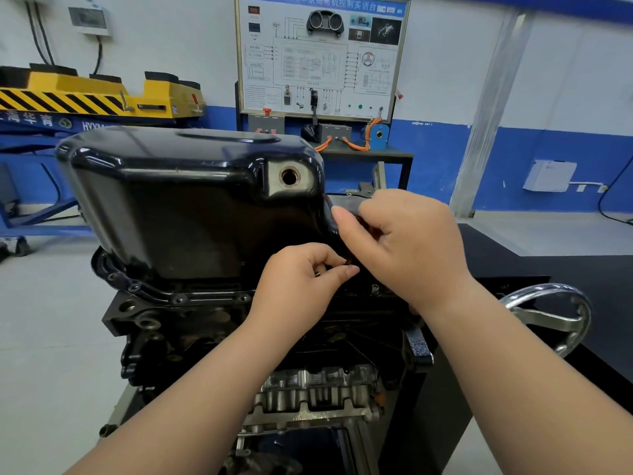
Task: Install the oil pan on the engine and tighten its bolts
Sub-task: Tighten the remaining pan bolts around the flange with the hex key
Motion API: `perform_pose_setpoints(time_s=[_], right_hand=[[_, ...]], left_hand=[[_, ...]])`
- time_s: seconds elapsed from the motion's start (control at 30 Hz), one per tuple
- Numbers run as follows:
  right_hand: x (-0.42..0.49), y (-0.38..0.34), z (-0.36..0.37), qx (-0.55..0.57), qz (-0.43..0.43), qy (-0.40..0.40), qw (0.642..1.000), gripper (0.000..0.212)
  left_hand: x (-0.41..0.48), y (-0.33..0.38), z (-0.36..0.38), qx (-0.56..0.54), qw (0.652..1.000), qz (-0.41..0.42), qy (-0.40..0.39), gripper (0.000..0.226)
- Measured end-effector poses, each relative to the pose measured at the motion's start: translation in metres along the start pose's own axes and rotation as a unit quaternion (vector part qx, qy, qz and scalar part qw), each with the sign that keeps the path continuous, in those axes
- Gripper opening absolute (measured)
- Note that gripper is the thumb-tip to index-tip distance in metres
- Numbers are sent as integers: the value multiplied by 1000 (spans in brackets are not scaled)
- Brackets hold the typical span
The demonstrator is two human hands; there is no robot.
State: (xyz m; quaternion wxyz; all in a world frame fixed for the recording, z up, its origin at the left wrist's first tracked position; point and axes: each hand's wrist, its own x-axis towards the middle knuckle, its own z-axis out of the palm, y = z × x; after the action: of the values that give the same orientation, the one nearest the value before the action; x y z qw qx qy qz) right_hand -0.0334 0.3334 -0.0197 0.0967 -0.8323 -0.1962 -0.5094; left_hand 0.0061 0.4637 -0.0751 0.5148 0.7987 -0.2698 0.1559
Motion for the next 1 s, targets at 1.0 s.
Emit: perform_pose_setpoints(time_s=[1.0], right_hand=[[-14, -28, 14, 179, 189, -8, 966, 42]], left_hand=[[-15, 5, -21, -465, 841, -274, -39, 51]])
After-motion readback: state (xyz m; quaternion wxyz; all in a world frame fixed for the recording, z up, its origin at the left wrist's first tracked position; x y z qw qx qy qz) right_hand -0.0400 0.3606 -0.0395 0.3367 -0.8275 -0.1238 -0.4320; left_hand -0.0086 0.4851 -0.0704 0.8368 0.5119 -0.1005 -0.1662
